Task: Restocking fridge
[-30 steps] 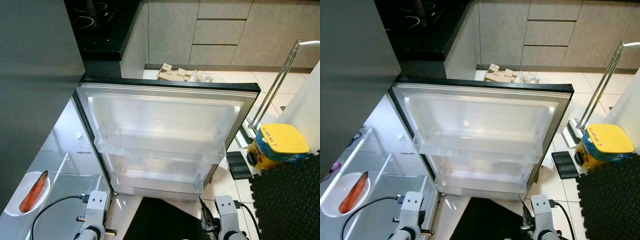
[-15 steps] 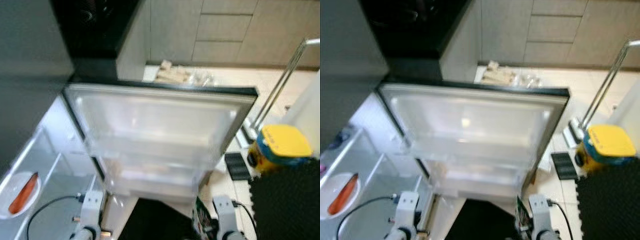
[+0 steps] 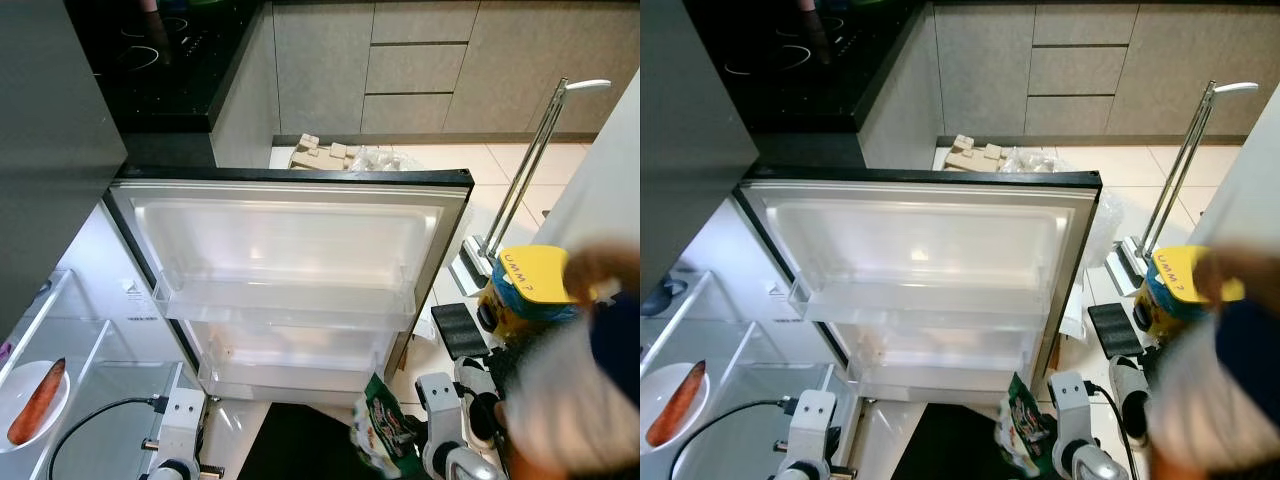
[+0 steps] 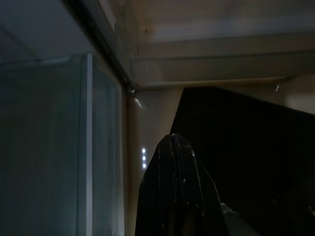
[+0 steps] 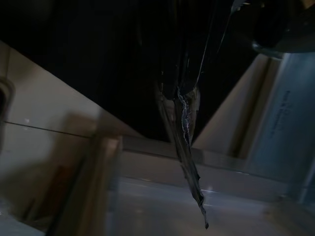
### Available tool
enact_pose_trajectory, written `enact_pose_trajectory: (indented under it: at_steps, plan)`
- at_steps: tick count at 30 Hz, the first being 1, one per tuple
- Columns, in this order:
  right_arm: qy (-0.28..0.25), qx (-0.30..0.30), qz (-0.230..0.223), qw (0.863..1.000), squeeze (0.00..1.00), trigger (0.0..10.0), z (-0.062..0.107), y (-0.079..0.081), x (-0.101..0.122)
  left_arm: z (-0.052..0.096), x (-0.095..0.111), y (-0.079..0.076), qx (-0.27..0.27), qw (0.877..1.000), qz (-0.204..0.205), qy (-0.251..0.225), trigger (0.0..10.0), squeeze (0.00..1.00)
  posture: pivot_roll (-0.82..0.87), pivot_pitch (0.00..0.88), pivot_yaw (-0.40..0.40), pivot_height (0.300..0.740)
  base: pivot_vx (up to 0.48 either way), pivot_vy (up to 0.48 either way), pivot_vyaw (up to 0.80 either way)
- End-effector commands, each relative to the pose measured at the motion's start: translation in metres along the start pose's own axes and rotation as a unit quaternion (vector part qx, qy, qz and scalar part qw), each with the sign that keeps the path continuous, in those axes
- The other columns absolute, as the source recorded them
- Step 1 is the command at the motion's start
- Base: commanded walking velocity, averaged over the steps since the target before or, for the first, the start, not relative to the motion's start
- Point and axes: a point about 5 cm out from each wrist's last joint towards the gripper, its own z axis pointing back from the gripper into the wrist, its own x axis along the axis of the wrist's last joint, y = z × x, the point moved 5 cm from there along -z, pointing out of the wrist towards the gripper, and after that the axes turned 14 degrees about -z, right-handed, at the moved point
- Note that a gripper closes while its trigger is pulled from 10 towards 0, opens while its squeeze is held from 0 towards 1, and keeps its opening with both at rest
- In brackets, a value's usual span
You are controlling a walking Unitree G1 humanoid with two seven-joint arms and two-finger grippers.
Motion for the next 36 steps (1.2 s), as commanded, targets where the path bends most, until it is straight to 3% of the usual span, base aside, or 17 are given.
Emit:
enact_pose_trajectory:
  at_steps: [1, 5, 7, 9, 14, 16, 19, 21, 27, 30, 31, 32, 34, 35, 36]
  plan:
    - [-0.033, 0.036, 0.015, 0.999, 0.00, 10.0, -0.001, 0.008, 0.014, 0.003, 0.006, 0.000, -0.018, 0.999, -0.023, -0.030, 10.0, 0.00, -0.18, 0.071, 0.015, 0.740, 0.000, 0.000, 0.00]
    - [-0.068, 0.095, 0.042, 0.992, 0.00, 10.0, -0.003, 0.026, 0.035, 0.007, 0.012, 0.005, -0.037, 0.997, -0.032, -0.065, 10.0, 0.00, -0.18, 0.071, 0.015, 0.740, 0.000, 0.000, 0.00]
    - [-0.068, 0.095, 0.042, 0.992, 0.00, 10.0, -0.003, 0.026, 0.035, 0.007, 0.012, 0.005, -0.037, 0.997, -0.032, -0.065, 10.0, 0.00, -0.18, 0.071, 0.015, 0.740, 0.000, 0.000, 0.00]
    - [-0.076, 0.140, 0.072, 0.985, 0.00, 10.0, -0.004, 0.041, 0.046, 0.009, 0.025, 0.015, -0.050, 0.993, -0.035, -0.104, 10.0, 0.00, -0.17, 0.064, 0.002, 0.740, 0.000, 0.000, 0.00]
    - [-0.080, 0.178, 0.108, 0.975, 0.00, 10.0, -0.006, 0.056, 0.054, 0.010, 0.038, 0.017, -0.074, 0.986, -0.051, -0.137, 10.0, 0.00, -0.17, 0.063, 0.001, 0.735, 0.000, 0.000, 0.00]
    - [-0.079, 0.204, 0.131, 0.967, 0.00, 10.0, -0.007, 0.068, 0.056, 0.010, 0.049, 0.013, -0.105, 0.979, -0.072, -0.160, 10.0, 0.00, -0.17, 0.065, 0.003, 0.725, 0.000, 0.000, 0.00]
    - [-0.076, 0.212, 0.140, 0.964, 0.00, 10.0, -0.007, 0.071, 0.055, 0.010, 0.052, 0.011, -0.114, 0.976, -0.078, -0.167, 10.0, 0.00, -0.17, 0.065, 0.004, 0.720, 0.000, 0.000, 0.00]
    - [-0.061, 0.223, 0.178, 0.956, 0.00, 10.0, -0.006, 0.075, 0.050, 0.011, 0.059, 0.001, -0.138, 0.968, -0.101, -0.184, 10.0, 0.00, -0.17, 0.065, 0.004, 0.715, 0.000, 0.000, 0.00]
    - [-0.052, 0.237, 0.216, 0.946, 0.00, 10.0, -0.005, 0.077, 0.049, 0.013, 0.068, -0.011, -0.170, 0.953, -0.145, -0.206, 10.0, 0.00, -0.17, 0.071, -0.008, 0.715, 0.000, 0.000, 0.00]
    - [-0.033, 0.252, 0.265, 0.930, 0.00, 10.0, -0.002, 0.077, 0.046, 0.017, 0.083, -0.021, -0.208, 0.918, -0.238, -0.238, 10.0, 0.00, -0.17, 0.083, -0.008, 0.715, 0.000, 0.000, 0.00]
    - [-0.028, 0.254, 0.275, 0.927, 0.00, 10.0, -0.002, 0.077, 0.046, 0.018, 0.087, -0.023, -0.215, 0.909, -0.258, -0.246, 10.0, 0.00, -0.17, 0.083, -0.008, 0.715, 0.000, 0.000, 0.00]
    - [-0.028, 0.254, 0.275, 0.927, 0.00, 10.0, -0.002, 0.077, 0.046, 0.018, 0.087, -0.023, -0.215, 0.909, -0.258, -0.246, 10.0, 0.00, -0.17, 0.083, -0.008, 0.715, 0.000, 0.000, 0.00]
    - [-0.013, 0.247, 0.312, 0.917, 0.00, 10.0, -0.004, 0.074, 0.045, 0.019, 0.103, -0.023, -0.214, 0.886, -0.308, -0.273, 10.0, 0.00, -0.17, 0.088, -0.001, 0.715, 0.000, 0.000, 0.00]
    - [-0.013, 0.247, 0.312, 0.917, 0.00, 10.0, -0.004, 0.074, 0.045, 0.019, 0.103, -0.023, -0.214, 0.886, -0.308, -0.273, 10.0, 0.00, -0.17, 0.088, -0.001, 0.715, 0.000, 0.000, 0.00]
    - [-0.004, 0.244, 0.334, 0.910, 0.00, 10.0, -0.006, 0.074, 0.045, 0.020, 0.110, -0.024, -0.218, 0.872, -0.335, -0.284, 10.0, 0.00, -0.17, 0.089, 0.001, 0.715, 0.000, 0.000, 0.00]
